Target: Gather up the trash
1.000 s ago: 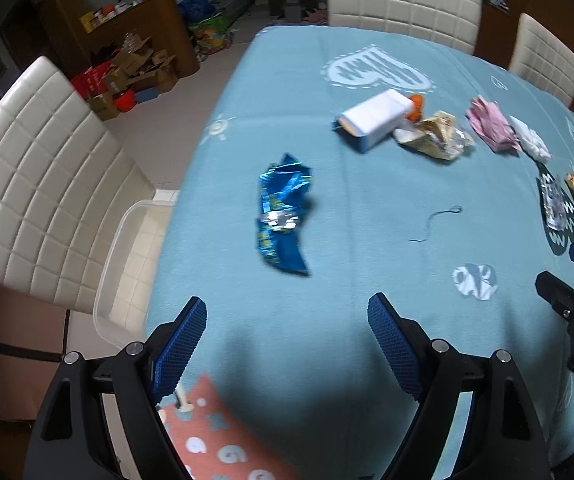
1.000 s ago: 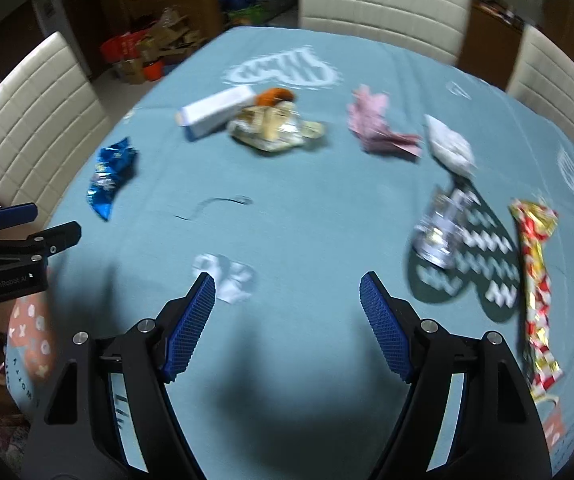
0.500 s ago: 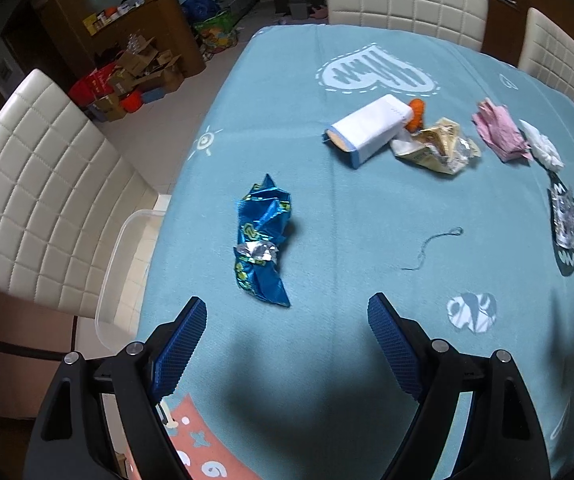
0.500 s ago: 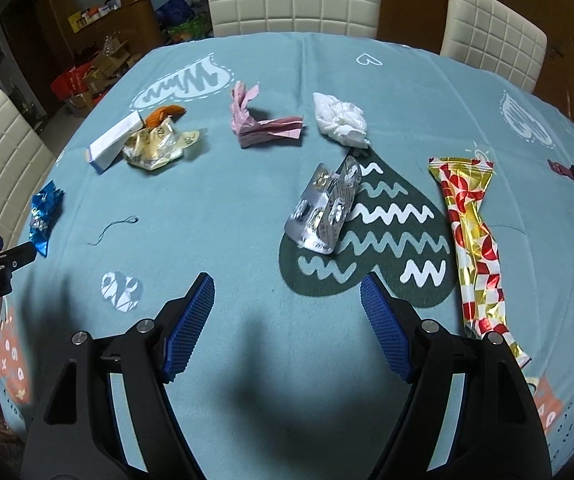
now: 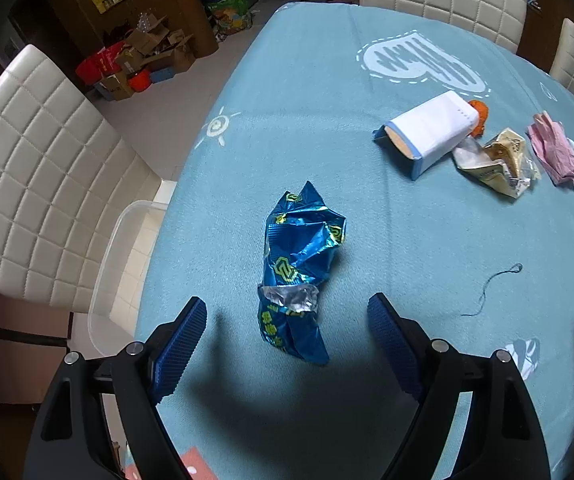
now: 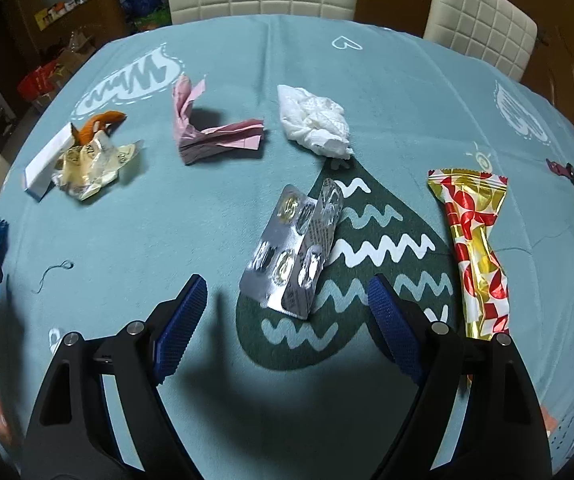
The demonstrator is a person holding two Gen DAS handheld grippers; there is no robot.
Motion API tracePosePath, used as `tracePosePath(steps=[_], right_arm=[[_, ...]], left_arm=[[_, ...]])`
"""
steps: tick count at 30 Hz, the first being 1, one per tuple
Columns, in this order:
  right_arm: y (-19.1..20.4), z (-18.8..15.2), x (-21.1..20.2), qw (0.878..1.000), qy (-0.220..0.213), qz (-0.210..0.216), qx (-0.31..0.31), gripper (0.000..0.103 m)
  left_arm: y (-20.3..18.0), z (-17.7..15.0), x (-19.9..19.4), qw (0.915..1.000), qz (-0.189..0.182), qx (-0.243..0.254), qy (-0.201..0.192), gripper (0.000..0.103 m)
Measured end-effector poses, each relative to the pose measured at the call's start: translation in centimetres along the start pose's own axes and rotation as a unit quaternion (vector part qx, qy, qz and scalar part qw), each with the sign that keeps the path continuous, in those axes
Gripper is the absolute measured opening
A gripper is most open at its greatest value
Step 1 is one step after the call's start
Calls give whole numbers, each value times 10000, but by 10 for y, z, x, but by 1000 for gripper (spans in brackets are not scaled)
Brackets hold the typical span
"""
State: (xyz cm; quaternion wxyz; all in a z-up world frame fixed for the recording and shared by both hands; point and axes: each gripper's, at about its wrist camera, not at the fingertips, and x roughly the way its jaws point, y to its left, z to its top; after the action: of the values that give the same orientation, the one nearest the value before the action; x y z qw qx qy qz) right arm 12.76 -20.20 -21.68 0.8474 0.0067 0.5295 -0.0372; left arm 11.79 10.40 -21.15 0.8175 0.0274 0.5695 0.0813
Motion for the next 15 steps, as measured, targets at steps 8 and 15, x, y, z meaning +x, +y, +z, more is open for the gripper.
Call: tracePosePath(steps=[8,15], right_arm=[[8,3,10,10000,7,9,-29,47],[19,-3,-4,9995,-162,188,-211,39]], left_arm=[[3,3,6,9993,-373,-87,-6,62],[-5,-1,-4,9975,-701,31,-15,28]])
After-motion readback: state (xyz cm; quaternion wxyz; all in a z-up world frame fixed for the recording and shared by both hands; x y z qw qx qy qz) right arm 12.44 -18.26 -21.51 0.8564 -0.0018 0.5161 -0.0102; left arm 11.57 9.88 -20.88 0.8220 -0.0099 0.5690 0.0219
